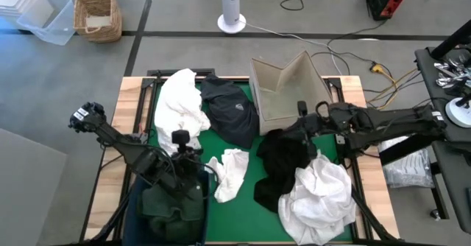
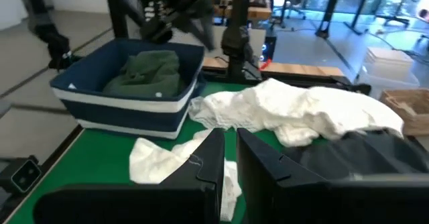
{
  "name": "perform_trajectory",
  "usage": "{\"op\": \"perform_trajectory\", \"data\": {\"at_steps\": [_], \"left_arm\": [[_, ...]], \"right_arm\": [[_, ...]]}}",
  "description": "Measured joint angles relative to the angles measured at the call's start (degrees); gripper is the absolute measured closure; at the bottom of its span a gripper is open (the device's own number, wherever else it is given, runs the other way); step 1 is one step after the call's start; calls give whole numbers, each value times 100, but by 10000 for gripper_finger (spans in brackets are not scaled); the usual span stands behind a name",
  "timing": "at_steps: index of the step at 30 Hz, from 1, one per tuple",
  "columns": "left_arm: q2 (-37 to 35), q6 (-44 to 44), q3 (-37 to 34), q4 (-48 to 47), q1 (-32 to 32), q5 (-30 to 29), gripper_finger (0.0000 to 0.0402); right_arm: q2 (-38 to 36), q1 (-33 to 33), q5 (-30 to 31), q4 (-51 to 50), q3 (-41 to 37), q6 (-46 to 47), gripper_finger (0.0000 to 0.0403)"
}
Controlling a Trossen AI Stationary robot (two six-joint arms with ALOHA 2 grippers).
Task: Sort clothes
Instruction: Put the white underwear into the brown laundry organizer
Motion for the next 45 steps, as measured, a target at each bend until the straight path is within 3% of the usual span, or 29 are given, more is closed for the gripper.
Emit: {"op": "perform_trajectory", "data": {"at_steps": [6,10,13,20,25,30,38,45], "left_arm": [[-268,-90,-128,-4,-2,-1034,401],[-343,-325,-189,-14,-2,-1895,401],[-348,-589,-265,-44,0,-2169,401],[-373,-1071,-757,-346,-2,-2198,401],[-559,-2263,-877,-1273,-2,-2193,401],[-765,-2995,-1072,-1776,-9,-2064,401],[-1038,-3051,-1282,-1787,-7,-2073,401],[-1150,-3083,-1357,-1794,-7,-2209,401]], "right_arm": [[729,402,37,-69,671,-426,369],[1310,590,480,-281,1270,-739,369],[1837,623,729,-750,1782,-664,369],[3093,621,753,-1778,2929,-555,369],[3862,621,750,-2014,3482,-857,356],[4495,606,751,-2005,3837,-1090,307],[5362,606,753,-1905,4132,-1314,212],[5959,586,752,-1752,4170,-1520,165]]}}
